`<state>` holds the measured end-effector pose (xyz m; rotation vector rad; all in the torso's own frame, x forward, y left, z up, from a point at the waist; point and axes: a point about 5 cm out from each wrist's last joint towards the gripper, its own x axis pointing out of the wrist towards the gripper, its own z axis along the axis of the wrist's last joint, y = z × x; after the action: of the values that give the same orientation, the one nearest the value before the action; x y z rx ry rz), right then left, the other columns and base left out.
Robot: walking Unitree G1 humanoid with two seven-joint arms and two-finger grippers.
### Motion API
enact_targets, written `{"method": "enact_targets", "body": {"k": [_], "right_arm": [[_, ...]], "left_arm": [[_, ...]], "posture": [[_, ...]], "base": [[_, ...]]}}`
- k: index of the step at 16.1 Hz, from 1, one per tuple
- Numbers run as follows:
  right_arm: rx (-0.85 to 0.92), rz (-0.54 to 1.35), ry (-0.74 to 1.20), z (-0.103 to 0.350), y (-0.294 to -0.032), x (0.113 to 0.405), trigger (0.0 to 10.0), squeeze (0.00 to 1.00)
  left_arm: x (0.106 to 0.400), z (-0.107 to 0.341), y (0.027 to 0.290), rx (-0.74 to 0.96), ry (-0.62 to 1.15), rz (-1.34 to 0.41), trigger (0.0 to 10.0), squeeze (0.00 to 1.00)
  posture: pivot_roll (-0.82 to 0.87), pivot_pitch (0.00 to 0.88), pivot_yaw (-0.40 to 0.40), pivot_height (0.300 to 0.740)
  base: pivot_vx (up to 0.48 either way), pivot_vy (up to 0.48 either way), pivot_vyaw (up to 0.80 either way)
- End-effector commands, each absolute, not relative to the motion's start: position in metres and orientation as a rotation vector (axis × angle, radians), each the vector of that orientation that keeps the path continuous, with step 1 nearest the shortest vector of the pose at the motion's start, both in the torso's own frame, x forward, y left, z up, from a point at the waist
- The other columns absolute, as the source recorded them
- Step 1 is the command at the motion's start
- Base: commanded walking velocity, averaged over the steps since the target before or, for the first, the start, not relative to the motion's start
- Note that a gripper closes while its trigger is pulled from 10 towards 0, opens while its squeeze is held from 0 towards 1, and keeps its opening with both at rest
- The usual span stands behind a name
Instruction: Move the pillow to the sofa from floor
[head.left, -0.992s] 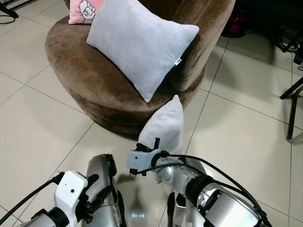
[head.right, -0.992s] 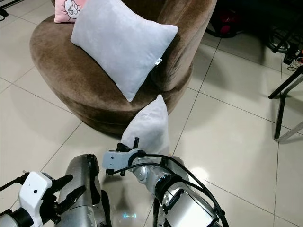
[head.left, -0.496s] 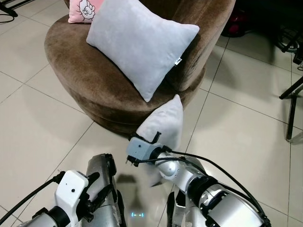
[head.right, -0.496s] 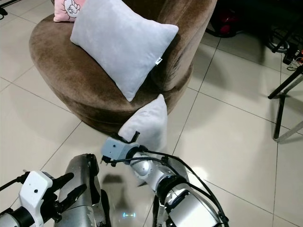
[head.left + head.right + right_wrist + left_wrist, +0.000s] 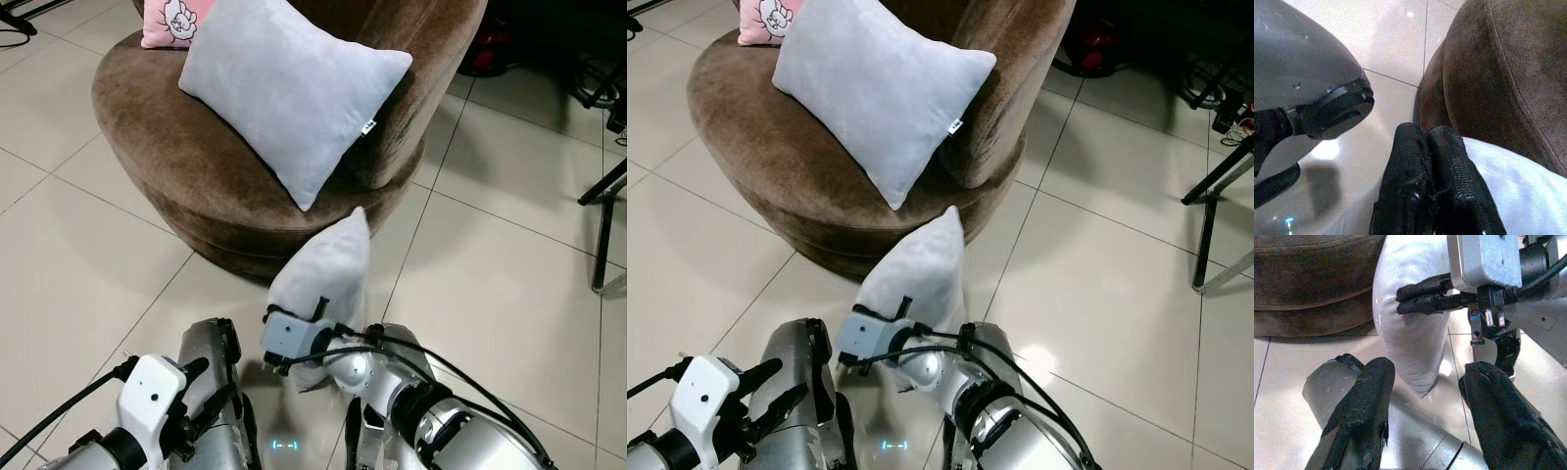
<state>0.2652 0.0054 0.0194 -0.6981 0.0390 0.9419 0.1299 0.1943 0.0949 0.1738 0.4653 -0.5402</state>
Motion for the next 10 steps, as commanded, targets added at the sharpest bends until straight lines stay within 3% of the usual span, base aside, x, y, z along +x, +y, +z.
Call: {"method": "enact_targets", "body": {"k": [1, 2, 4, 5, 6, 7, 8, 10], "right_arm": [[-0.658, 0.930, 0.034, 0.021, 0.005, 0.266, 0.0, 0.00], [-0.572, 0.899, 0.002, 0.030, 0.007, 0.270, 0.0, 0.00], [-0.650, 0.946, 0.052, 0.019, 0.006, 0.262, 0.5, 0.00], [-0.701, 0.976, 0.126, 0.006, 0.002, 0.256, 10.0, 0.00], [-0.688, 1.004, 0.190, -0.002, 0.000, 0.249, 10.0, 0.00], [-0.681, 1.008, 0.196, -0.003, 0.000, 0.247, 10.0, 0.60], [-0.682, 1.008, 0.191, -0.003, 0.000, 0.247, 10.0, 1.00], [-0.672, 1.029, 0.187, -0.004, 0.002, 0.243, 10.0, 1.00]], "left_arm": [[0.125, 0.091, 0.194, 0.176, 0.489, -0.549, 10.0, 0.04], [0.125, 0.091, 0.193, 0.176, 0.486, -0.547, 10.0, 0.04], [0.125, 0.091, 0.189, 0.177, 0.480, -0.554, 10.0, 0.04], [0.126, 0.092, 0.186, 0.177, 0.477, -0.559, 10.0, 0.04], [0.126, 0.093, 0.184, 0.176, 0.473, -0.562, 10.0, 0.04], [0.126, 0.094, 0.184, 0.176, 0.471, -0.563, 10.0, 0.04], [0.126, 0.095, 0.184, 0.177, 0.471, -0.563, 10.0, 0.04], [0.125, 0.099, 0.184, 0.182, 0.468, -0.562, 10.0, 0.04]], "posture": [[0.22, 0.208, -0.069, 0.506], [0.22, 0.203, -0.071, 0.506], [0.21, 0.200, -0.070, 0.506], [0.21, 0.204, -0.069, 0.506], [0.21, 0.204, -0.069, 0.506], [0.22, 0.206, -0.070, 0.506], [0.22, 0.205, -0.071, 0.506], [0.22, 0.205, -0.071, 0.506]], "base": [[0.000, 0.000, 0.00], [0.000, 0.000, 0.00], [0.000, 0.000, 0.00], [0.000, 0.000, 0.00], [0.000, 0.000, 0.00], [0.000, 0.000, 0.00], [0.000, 0.000, 0.00], [0.000, 0.000, 0.00]]}}
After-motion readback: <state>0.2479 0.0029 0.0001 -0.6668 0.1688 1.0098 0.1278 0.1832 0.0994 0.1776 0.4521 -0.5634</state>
